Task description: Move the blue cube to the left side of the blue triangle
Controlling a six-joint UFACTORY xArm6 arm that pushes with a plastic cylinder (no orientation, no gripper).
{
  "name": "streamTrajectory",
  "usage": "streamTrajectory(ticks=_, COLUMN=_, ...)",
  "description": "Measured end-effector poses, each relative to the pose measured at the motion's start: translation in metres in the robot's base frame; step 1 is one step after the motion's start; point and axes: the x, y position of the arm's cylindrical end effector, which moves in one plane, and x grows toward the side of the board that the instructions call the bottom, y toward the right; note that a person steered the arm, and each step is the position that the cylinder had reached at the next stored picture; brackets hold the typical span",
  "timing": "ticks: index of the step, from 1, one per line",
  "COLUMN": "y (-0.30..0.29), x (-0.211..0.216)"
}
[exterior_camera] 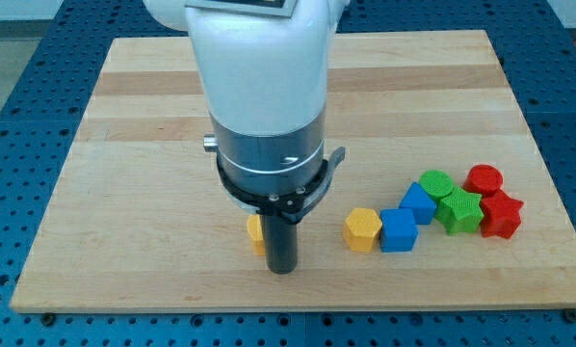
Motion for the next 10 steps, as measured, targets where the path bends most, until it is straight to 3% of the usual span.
streamTrajectory(ticks=2, y=0.069, x=0.027)
streamTrajectory(ticks=5, y=0.123, x=-0.003)
streamTrajectory(ticks=7, y=0.127, x=-0.041)
streamTrajectory(ticks=10, y=0.097, x=-0.039)
